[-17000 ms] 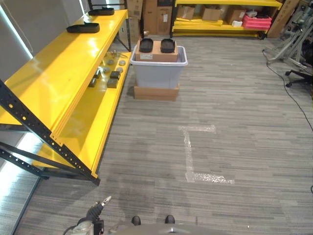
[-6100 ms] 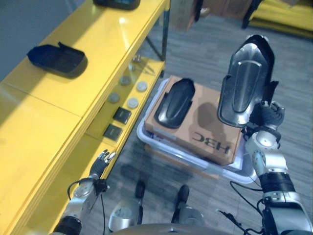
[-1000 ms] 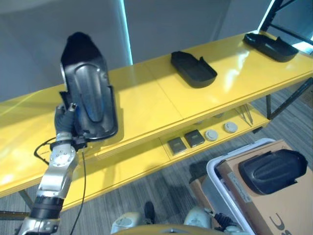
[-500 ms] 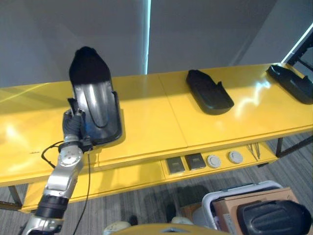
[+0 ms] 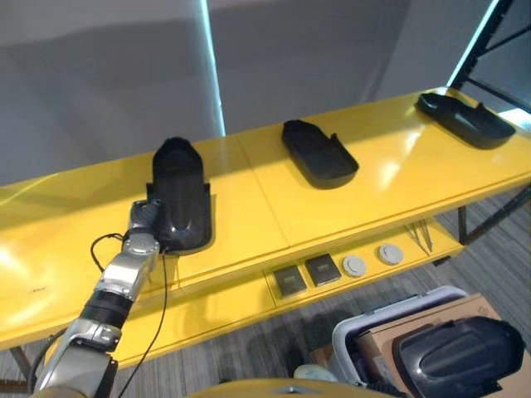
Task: Move parts from the plastic box to the shelf.
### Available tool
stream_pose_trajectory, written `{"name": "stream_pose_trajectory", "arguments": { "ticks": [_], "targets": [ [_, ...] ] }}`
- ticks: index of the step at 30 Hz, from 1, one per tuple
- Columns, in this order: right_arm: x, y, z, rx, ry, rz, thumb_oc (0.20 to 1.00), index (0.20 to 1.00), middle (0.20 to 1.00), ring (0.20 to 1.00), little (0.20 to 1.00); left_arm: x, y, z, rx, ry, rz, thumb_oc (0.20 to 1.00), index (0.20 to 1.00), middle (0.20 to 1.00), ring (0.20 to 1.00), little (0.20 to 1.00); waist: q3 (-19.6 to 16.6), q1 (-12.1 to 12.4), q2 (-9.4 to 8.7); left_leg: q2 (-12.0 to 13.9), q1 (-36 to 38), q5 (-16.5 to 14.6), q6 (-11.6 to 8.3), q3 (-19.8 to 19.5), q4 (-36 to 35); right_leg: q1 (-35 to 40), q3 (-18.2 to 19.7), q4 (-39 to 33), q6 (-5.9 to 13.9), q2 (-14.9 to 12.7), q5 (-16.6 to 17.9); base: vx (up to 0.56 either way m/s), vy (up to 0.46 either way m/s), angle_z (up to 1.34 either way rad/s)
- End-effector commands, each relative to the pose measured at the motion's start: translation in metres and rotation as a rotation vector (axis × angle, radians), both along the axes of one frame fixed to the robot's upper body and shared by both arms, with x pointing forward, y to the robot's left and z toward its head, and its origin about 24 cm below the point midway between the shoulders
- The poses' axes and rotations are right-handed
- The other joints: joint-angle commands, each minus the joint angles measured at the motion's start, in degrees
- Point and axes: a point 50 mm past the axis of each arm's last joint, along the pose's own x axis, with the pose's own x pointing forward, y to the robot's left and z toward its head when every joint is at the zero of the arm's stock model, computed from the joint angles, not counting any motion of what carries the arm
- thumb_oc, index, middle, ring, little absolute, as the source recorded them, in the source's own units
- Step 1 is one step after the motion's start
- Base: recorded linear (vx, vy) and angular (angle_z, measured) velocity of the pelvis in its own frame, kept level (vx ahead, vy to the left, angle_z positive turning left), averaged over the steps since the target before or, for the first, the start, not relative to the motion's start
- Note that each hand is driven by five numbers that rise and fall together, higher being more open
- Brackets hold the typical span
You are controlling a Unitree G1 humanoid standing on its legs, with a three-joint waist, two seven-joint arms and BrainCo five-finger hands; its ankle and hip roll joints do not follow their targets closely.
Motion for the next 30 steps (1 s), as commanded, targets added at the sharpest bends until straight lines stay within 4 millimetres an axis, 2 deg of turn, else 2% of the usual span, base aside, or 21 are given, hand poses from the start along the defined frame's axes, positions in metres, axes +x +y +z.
{"name": "stream_pose_trajectory", "arguments": {
  "ticks": [1,7,16,17,18,19,25,28,30],
  "targets": [
    [-0.006,-0.004,-0.001,-0.019,0.053,0.068,1.0,1.0,1.0,1.0,1.0,0.023,0.017,0.045,0.107,-0.158,0.077,0.2,0.2,0.2,0.2,0.2,-0.8,0.6,-0.57,4.0,-1.9,2.9,-2.16,1.0,1.1,0.9,0.5,2.8,4.35,-2.6,-2.3,0.02,0.016,-0.06],
    [-0.005,-0.007,0.0,-0.032,0.059,0.095,1.0,1.0,1.0,1.0,1.0,0.026,0.037,0.033,0.133,-0.088,0.204,0.2,0.2,0.2,0.2,0.2,-0.6,-0.7,-0.51,4.0,-1.6,2.6,-2.1,1.9,1.5,0.9,1.3,3.2,4.4,-2.5,-2.6,0.03,0.011,-0.07],
    [-0.007,-0.011,0.001,-0.035,0.069,0.119,1.0,1.0,1.0,1.0,1.0,0.029,0.045,0.028,0.163,-0.016,0.218,0.2,0.2,0.2,0.2,0.2,-0.5,-1.5,-0.82,4.0,-1.1,2.2,-2.03,2.4,1.5,1.1,2.0,3.1,4.43,-2.2,-2.9,0.01,0.002,-0.02],
    [-0.006,-0.01,0.001,-0.036,0.07,0.123,1.0,1.0,1.0,1.0,1.0,0.03,0.045,0.028,0.17,-0.015,0.216,0.589,0.589,0.589,0.589,0.589,-0.5,-1.6,-0.87,4.0,-1.0,2.2,-2.01,2.5,1.4,1.3,2.0,3.0,4.44,-2.2,-2.9,0.03,-0.002,-0.01],
    [-0.006,-0.01,0.001,-0.036,0.07,0.123,1.0,1.0,1.0,1.0,1.0,0.03,0.045,0.028,0.174,-0.013,0.215,0.903,0.903,0.903,0.903,0.903,-0.5,-1.6,-0.89,4.0,-0.9,2.1,-2.01,2.5,1.4,1.4,2.1,2.9,4.44,-2.2,-2.9,0.0,0.0,0.0],
    [-0.006,-0.01,0.001,-0.034,0.071,0.126,1.0,1.0,1.0,1.0,1.0,0.03,0.047,0.028,0.176,-0.006,0.217,1.0,1.0,1.0,1.0,1.0,-0.5,-1.7,-0.93,4.0,-0.9,2.1,-1.99,2.5,1.4,1.5,2.2,2.9,4.43,-2.1,-3.0,0.0,0.0,0.0],
    [-0.005,-0.009,0.001,-0.027,0.068,0.136,1.0,1.0,1.0,1.0,1.0,0.032,0.048,0.033,0.203,-0.02,0.218,1.0,1.0,1.0,1.0,1.0,-0.4,-1.7,-1.18,3.9,-0.6,1.9,-1.87,2.6,1.2,1.7,2.3,2.7,4.49,-2.2,-3.0,0.0,0.0,0.0],
    [-0.004,-0.008,0.001,-0.028,0.068,0.139,1.0,1.0,1.0,1.0,1.0,0.037,0.049,0.046,0.212,-0.084,0.219,1.0,1.0,1.0,1.0,1.0,-0.4,-1.4,-1.17,3.8,-0.5,1.9,-1.88,2.4,1.1,2.0,2.0,2.6,4.54,-2.3,-3.0,0.0,0.0,0.0],
    [-0.004,-0.008,0.0,-0.028,0.067,0.138,1.0,1.0,1.0,1.0,1.0,0.037,0.049,0.048,0.214,-0.094,0.219,1.0,1.0,1.0,1.0,1.0,-0.3,-1.4,-1.17,3.8,-0.4,1.9,-1.88,2.4,1.1,2.0,2.0,2.6,4.55,-2.3,-3.0,0.0,0.0,0.0]
  ]
}}
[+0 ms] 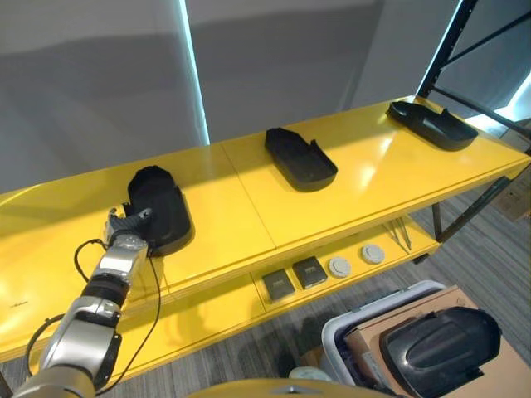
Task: Move parts from the plastic box to the shelf.
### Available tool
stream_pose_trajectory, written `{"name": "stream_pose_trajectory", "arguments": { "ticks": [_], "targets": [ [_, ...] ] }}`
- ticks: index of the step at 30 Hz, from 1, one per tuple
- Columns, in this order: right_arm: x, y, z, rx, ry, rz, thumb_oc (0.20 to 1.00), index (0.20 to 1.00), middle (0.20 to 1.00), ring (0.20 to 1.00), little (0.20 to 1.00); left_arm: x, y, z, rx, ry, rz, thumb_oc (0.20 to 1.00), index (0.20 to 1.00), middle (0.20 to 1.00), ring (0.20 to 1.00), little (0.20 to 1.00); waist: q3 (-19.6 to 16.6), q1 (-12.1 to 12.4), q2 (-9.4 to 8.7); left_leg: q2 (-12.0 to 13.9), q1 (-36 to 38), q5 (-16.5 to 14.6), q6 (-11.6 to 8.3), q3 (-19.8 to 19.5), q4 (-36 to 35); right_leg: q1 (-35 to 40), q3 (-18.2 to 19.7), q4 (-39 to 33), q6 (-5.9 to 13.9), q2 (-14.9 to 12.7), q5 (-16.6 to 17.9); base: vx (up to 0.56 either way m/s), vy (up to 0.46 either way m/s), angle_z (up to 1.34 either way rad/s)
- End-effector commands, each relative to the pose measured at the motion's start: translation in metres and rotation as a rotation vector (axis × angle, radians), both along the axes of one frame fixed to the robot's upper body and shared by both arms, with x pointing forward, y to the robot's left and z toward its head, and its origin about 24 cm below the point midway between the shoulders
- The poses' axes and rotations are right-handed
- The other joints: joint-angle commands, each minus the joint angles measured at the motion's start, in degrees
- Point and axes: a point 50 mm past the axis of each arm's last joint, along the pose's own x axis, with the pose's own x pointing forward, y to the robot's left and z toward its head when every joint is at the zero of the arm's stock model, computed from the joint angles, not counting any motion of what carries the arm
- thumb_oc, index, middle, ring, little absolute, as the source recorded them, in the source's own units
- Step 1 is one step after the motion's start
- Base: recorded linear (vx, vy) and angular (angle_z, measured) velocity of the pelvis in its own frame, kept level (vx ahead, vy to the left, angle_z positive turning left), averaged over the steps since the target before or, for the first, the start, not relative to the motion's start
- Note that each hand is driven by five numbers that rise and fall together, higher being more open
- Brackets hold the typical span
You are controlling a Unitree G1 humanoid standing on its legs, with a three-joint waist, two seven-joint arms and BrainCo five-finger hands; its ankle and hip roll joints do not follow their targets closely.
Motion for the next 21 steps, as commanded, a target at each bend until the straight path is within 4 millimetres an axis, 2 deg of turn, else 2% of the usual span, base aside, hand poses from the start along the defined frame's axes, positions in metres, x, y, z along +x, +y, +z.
{"name": "stream_pose_trajectory", "arguments": {
  "ticks": [1,6,8,9,10,15,18,20,21],
  "targets": [
    [-0.002,-0.013,0.003,-0.042,0.021,0.019,1.0,1.0,1.0,1.0,1.0,0.032,0.016,0.074,0.159,-0.265,-0.001,1.0,1.0,1.0,1.0,1.0,1.2,0.0,0.94,3.4,-1.3,1.4,-1.25,0.5,1.1,2.4,0.3,2.4,4.85,-2.8,-3.6,0.0,0.0,0.0],
    [-0.003,-0.012,0.002,-0.041,0.014,-0.003,1.0,1.0,1.0,1.0,1.0,0.029,0.017,0.118,0.209,-0.463,-0.05,1.0,1.0,1.0,1.0,1.0,1.5,1.5,0.9,3.3,-1.4,1.3,-1.25,-0.4,1.2,2.9,-0.3,2.2,4.71,-3.0,-3.7,0.0,-0.001,0.01],
    [-0.004,-0.01,0.002,-0.038,0.011,-0.01,1.0,1.0,1.0,1.0,1.0,0.022,0.016,0.134,0.227,-0.536,-0.071,1.0,1.0,1.0,1.0,1.0,1.6,2.2,0.91,3.3,-1.5,1.3,-1.27,-0.9,1.2,3.2,-0.8,2.0,4.64,-3.1,-3.7,-0.01,0.0,0.02],
    [-0.004,-0.008,0.001,-0.034,0.006,-0.023,1.0,1.0,1.0,1.0,1.0,0.013,0.015,0.148,0.245,-0.596,-0.101,1.0,1.0,1.0,1.0,1.0,1.6,3.2,0.86,3.3,-1.6,1.4,-1.3,-1.5,1.1,3.5,-1.3,1.7,4.62,-3.2,-3.7,0.0,0.0,0.0],
    [-0.004,-0.008,0.001,-0.034,0.007,-0.022,1.0,1.0,1.0,1.0,1.0,0.013,0.015,0.148,0.245,-0.595,-0.1,1.0,1.0,1.0,1.0,1.0,1.6,3.1,0.87,3.3,-1.6,1.4,-1.3,-1.5,1.1,3.5,-1.3,1.7,4.62,-3.2,-3.7,-0.02,0.004,0.04],
    [-0.006,-0.001,0.0,-0.025,-0.002,-0.044,1.0,1.0,1.0,1.0,1.0,-0.015,0.009,0.175,0.296,-0.763,-0.201,1.0,1.0,1.0,1.0,1.0,1.4,5.3,0.69,3.2,-1.9,1.4,-1.39,-2.8,0.8,4.2,-2.6,1.3,4.59,-3.5,-3.8,-0.02,0.007,0.14],
    [-0.005,0.002,0.0,-0.027,-0.012,-0.051,1.0,1.0,1.0,1.0,1.0,-0.026,-0.011,0.179,0.17,-0.837,-0.4,1.0,1.0,1.0,1.0,1.0,1.3,6.4,0.72,3.3,-2.1,1.6,-1.51,-3.2,0.7,4.3,-3.2,1.1,4.68,-3.7,-3.7,-0.03,0.017,0.11],
    [-0.004,0.002,0.0,-0.027,-0.015,-0.056,1.0,1.0,1.0,1.0,1.0,-0.03,-0.019,0.178,0.126,-0.85,-0.457,1.0,1.0,1.0,1.0,1.0,1.3,6.8,0.76,3.2,-2.2,1.6,-1.6,-3.4,0.7,4.3,-3.4,1.0,4.76,-3.7,-3.6,-0.02,0.011,0.13],
    [-0.003,0.004,0.0,-0.024,-0.02,-0.061,1.0,1.0,1.0,1.0,1.0,-0.038,-0.031,0.174,0.025,-0.877,-0.551,1.0,1.0,1.0,1.0,1.0,1.4,7.4,0.75,3.2,-2.4,1.6,-1.73,-3.7,0.6,4.4,-3.8,0.8,4.84,-3.8,-3.4,-0.02,0.009,0.12]
  ]
}}
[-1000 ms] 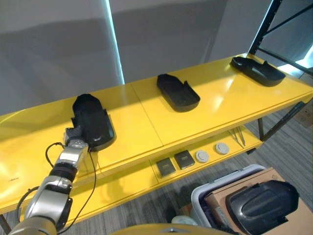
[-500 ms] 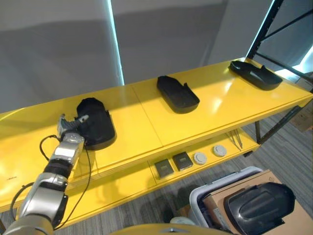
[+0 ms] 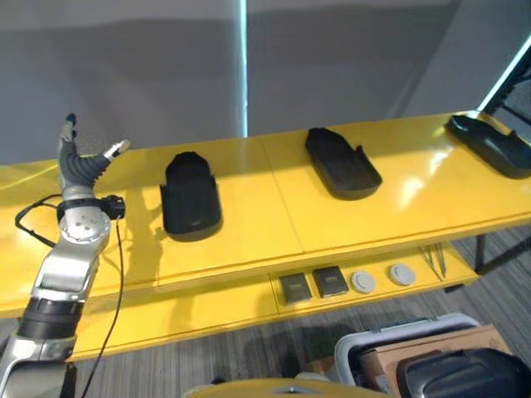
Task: Move parts from the plastic box to the shelf.
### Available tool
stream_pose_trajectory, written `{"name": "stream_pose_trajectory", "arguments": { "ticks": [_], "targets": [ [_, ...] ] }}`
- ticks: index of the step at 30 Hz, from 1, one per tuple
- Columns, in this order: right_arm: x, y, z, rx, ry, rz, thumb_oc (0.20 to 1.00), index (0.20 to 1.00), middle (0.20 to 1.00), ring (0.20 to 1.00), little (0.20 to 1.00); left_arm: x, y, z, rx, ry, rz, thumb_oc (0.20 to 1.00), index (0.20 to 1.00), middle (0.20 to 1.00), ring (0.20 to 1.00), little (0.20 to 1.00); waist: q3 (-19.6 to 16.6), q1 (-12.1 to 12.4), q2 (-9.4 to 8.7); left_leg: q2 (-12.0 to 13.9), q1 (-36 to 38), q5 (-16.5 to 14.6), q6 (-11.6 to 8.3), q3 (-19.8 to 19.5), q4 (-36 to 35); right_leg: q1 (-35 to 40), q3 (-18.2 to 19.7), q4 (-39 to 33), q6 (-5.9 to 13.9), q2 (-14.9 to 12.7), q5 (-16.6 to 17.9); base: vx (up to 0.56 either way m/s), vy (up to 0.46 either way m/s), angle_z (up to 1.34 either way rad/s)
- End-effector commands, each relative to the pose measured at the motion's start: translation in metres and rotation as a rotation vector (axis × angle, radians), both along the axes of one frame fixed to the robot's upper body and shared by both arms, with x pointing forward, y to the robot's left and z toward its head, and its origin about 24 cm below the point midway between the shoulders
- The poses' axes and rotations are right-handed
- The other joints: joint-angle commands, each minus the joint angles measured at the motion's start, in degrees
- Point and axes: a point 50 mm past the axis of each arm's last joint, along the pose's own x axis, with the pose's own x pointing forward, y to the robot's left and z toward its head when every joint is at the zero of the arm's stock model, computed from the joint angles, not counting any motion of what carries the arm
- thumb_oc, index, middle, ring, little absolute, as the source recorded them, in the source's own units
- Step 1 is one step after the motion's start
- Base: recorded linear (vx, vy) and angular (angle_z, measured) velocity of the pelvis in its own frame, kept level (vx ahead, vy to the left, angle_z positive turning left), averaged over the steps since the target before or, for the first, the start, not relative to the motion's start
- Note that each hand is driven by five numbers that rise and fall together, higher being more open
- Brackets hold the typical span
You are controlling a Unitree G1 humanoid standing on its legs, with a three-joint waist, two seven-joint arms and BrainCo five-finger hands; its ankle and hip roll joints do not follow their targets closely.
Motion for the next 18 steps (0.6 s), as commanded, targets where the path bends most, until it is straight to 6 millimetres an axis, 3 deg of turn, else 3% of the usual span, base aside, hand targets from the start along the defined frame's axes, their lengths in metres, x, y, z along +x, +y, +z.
{"name": "stream_pose_trajectory", "arguments": {
  "ticks": [1,5,6,9,10,18],
  "targets": [
    [0.011,0.001,0.001,-0.019,-0.017,-0.001,1.0,1.0,1.0,1.0,1.0,-0.003,-0.019,0.028,-0.048,-0.152,-0.226,1.0,1.0,1.0,1.0,1.0,-0.3,-0.4,0.82,3.1,-1.5,1.7,-1.84,-0.2,0.6,3.3,-0.8,1.0,4.9,-3.5,-2.4,-0.02,0.009,0.12],
    [0.01,0.006,-0.001,-0.019,-0.018,-0.003,1.0,1.0,1.0,1.0,1.0,-0.018,-0.041,0.015,-0.128,-0.155,-0.45,1.0,1.0,1.0,1.0,1.0,0.0,0.6,0.8,2.9,-1.8,1.8,-1.89,-0.6,0.5,3.3,-1.2,0.8,4.95,-3.6,-2.1,-0.01,0.003,0.02],
    [0.01,0.006,-0.001,-0.02,-0.019,-0.005,1.0,1.0,1.0,1.0,1.0,-0.021,-0.046,0.012,-0.144,-0.157,-0.496,0.702,0.702,0.702,0.702,0.702,0.1,0.8,0.87,2.9,-1.9,1.9,-1.91,-0.7,0.5,3.2,-1.2,0.8,4.98,-3.6,-2.0,0.0,0.0,0.0],
    [0.009,0.007,-0.001,-0.018,-0.023,-0.016,1.0,1.0,1.0,1.0,1.0,-0.027,-0.06,0.004,-0.211,-0.142,-0.594,0.423,0.423,0.423,0.423,0.423,0.3,1.2,0.9,2.8,-2.2,2.0,-1.83,-0.9,0.4,3.0,-1.4,0.8,5.03,-3.6,-1.8,-0.01,-0.001,0.01],
    [0.008,0.006,-0.002,-0.018,-0.023,-0.022,1.0,1.0,1.0,1.0,1.0,-0.03,-0.066,-0.002,-0.252,-0.126,-0.64,0.2,0.2,0.2,0.2,0.2,0.4,1.4,0.92,2.8,-2.3,2.1,-1.78,-1.1,0.4,2.9,-1.4,0.8,5.05,-3.6,-1.7,-0.01,-0.004,0.03],
    [-0.003,0.003,-0.003,-0.025,-0.008,-0.017,1.0,1.0,1.0,1.0,1.0,-0.045,-0.074,-0.017,-0.352,-0.105,-0.755,0.2,0.2,0.2,0.2,0.2,0.9,2.2,1.02,2.7,-2.7,2.4,-1.74,-1.4,0.5,2.7,-1.7,0.8,5.23,-3.7,-1.3,-0.01,-0.001,0.02]
  ]
}}
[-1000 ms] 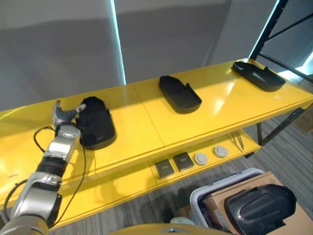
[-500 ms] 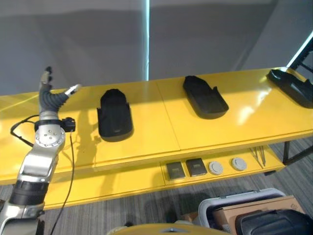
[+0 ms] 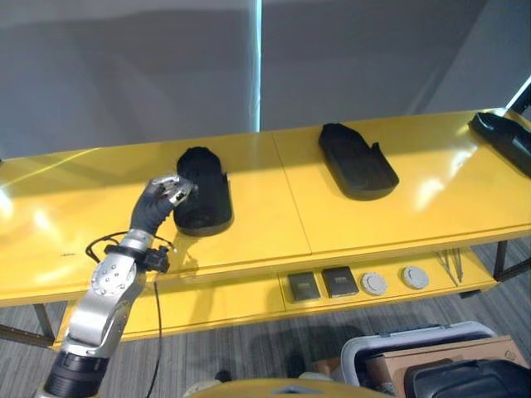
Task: Move parts from the plastic box to the shelf.
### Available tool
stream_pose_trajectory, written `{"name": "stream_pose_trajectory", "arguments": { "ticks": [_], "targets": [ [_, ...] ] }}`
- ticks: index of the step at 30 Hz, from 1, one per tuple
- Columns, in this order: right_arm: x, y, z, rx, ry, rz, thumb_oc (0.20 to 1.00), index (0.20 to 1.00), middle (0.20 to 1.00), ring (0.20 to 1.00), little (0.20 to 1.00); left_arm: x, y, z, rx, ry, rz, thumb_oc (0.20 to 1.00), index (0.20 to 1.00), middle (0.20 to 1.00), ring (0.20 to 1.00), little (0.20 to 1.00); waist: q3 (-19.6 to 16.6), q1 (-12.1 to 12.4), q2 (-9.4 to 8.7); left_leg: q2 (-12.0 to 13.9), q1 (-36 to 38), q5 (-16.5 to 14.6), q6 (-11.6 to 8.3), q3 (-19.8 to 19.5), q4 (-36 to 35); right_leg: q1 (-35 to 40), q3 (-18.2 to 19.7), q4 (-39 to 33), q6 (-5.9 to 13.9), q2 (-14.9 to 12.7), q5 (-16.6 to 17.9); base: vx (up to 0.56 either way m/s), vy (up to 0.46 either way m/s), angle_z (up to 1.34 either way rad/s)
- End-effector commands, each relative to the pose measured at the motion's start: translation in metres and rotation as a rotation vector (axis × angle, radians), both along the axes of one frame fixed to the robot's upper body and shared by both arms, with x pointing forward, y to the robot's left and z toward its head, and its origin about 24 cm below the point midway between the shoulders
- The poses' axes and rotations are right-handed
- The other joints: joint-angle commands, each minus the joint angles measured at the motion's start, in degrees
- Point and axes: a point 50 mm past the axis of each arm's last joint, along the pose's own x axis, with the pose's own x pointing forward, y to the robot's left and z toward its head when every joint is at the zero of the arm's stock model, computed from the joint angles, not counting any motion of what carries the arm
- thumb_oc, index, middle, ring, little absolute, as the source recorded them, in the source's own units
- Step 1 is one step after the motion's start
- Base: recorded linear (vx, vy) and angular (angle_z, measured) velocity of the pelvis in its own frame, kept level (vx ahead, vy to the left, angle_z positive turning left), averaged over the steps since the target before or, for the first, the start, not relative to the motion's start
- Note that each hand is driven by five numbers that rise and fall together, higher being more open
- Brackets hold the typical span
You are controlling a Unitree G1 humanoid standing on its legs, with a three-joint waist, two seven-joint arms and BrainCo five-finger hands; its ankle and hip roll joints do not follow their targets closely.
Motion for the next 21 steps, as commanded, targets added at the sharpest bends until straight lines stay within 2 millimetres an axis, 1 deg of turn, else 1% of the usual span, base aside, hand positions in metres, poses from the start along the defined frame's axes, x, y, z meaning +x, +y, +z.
{"name": "stream_pose_trajectory", "arguments": {
  "ticks": [1,3,6,7,9,10,14,15,18,21],
  "targets": [
    [0.0,0.004,-0.003,-0.003,-0.001,-0.017,1.0,1.0,1.0,1.0,1.0,-0.007,-0.007,0.035,-0.076,-0.21,-0.098,0.2,0.2,0.2,0.2,0.2,0.5,0.6,-0.48,2.6,-1.5,2.1,-1.62,-0.2,0.4,3.3,-0.7,0.8,5.29,-3.7,-1.2,0.0,0.0,0.0],
    [0.0,0.002,-0.002,-0.007,-0.004,-0.012,1.0,1.0,1.0,1.0,1.0,-0.01,-0.012,0.03,-0.097,-0.173,-0.15,0.2,0.2,0.2,0.2,0.2,0.7,0.9,-0.34,2.6,-1.6,2.3,-1.68,-0.5,0.5,3.3,-0.8,0.8,5.38,-3.8,-1.1,-0.02,0.011,0.05],
    [0.001,0.002,-0.002,-0.008,-0.007,-0.009,1.0,1.0,1.0,1.0,1.0,-0.01,-0.013,0.026,-0.102,-0.141,-0.169,0.2,0.2,0.2,0.2,0.2,0.7,0.9,-0.29,2.6,-1.7,2.3,-1.69,-0.5,0.4,3.2,-1.0,0.8,5.48,-3.9,-1.0,-0.01,0.006,0.06],
    [0.002,0.001,-0.001,-0.009,-0.009,-0.001,1.0,1.0,1.0,1.0,1.0,-0.01,-0.016,0.02,-0.125,-0.094,-0.223,0.2,0.2,0.2,0.2,0.2,0.7,0.9,-0.25,2.5,-1.7,2.3,-1.69,-0.4,0.5,3.2,-1.0,0.8,5.53,-4.0,-0.9,0.0,0.0,0.0],
    [0.004,-0.001,-0.001,-0.01,-0.009,0.006,1.0,1.0,1.0,1.0,1.0,-0.012,-0.019,0.015,-0.129,-0.069,-0.266,0.2,0.2,0.2,0.2,0.2,0.8,0.9,-0.18,2.6,-1.7,2.3,-1.68,-0.3,0.5,3.1,-1.0,0.8,5.54,-4.0,-0.9,0.0,0.0,0.0],
    [0.005,-0.002,0.0,-0.013,-0.008,0.015,1.0,1.0,1.0,1.0,1.0,-0.013,-0.023,0.011,-0.123,-0.043,-0.326,0.2,0.2,0.2,0.2,0.2,0.8,0.9,-0.06,2.6,-1.7,2.4,-1.68,-0.3,0.4,3.0,-1.0,0.8,5.57,-4.0,-0.9,0.0,0.0,0.0],
    [0.007,-0.006,0.001,-0.018,-0.013,0.023,1.0,1.0,1.0,1.0,1.0,-0.016,-0.029,0.001,-0.108,0.023,-0.4,0.2,0.2,0.2,0.2,0.2,0.9,0.8,0.26,2.6,-1.7,2.5,-1.69,-0.2,0.4,2.9,-0.9,0.7,5.64,-4.0,-0.8,0.0,0.008,0.0],
    [0.008,-0.008,0.002,-0.022,-0.012,0.033,1.0,1.0,1.0,1.0,1.0,-0.016,-0.029,-0.004,-0.11,0.067,-0.413,0.2,0.2,0.2,0.2,0.2,0.9,0.6,0.5,2.6,-1.7,2.5,-1.7,0.0,0.3,2.8,-0.8,0.7,5.75,-4.1,-0.8,0.0,0.031,-0.01],
    [0.008,-0.012,0.004,-0.033,-0.006,0.05,1.0,1.0,1.0,1.0,1.0,-0.019,-0.027,-0.012,-0.122,0.126,-0.449,0.2,0.2,0.2,0.2,0.2,0.9,0.4,0.8,2.6,-1.7,2.6,-1.64,0.4,0.4,2.7,-0.6,0.7,5.71,-4.2,-0.8,0.0,0.011,0.0],
    [0.006,-0.015,0.004,-0.039,-0.004,0.055,1.0,1.0,1.0,1.0,1.0,-0.02,-0.022,-0.018,-0.099,0.163,-0.433,0.2,0.2,0.2,0.2,0.2,0.9,0.4,0.93,2.6,-1.6,2.6,-1.67,0.5,0.4,2.7,-0.6,0.7,5.75,-4.2,-0.7,0.0,0.0,0.0]
  ]
}}
